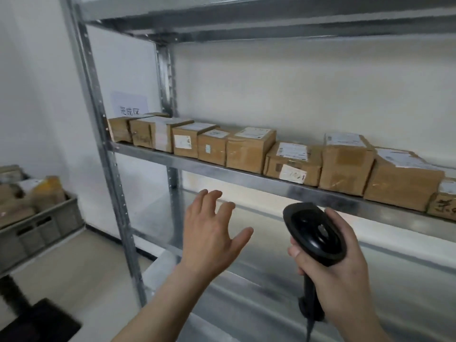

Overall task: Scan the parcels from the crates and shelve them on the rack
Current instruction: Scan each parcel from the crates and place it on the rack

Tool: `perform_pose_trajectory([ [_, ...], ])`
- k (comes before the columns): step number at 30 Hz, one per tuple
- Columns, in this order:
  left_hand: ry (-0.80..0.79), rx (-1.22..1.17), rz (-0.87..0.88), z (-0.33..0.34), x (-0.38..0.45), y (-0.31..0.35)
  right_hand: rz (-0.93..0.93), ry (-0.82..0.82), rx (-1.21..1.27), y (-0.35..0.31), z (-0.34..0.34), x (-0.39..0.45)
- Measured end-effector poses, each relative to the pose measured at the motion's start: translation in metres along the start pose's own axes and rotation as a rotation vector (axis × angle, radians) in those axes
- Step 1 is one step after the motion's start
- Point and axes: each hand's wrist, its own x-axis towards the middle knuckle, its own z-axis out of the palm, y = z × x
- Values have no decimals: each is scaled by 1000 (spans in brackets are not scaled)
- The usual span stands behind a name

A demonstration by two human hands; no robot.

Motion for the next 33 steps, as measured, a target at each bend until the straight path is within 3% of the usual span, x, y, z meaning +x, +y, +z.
perform_pose_trajectory([
  [6,-45,152,-114,-58,-36,-151,16,-147,72,-7,144,-37],
  [12,-80,308,-278,-116,-70,-262,32,-321,118,-21,257,-67],
  [23,-152,493,-591,-194,-107,-416,27,-602,238,-21,449,-81],
  [33,-176,620,-819,-208,-89,-567,8,-888,316,-7,642,-55],
])
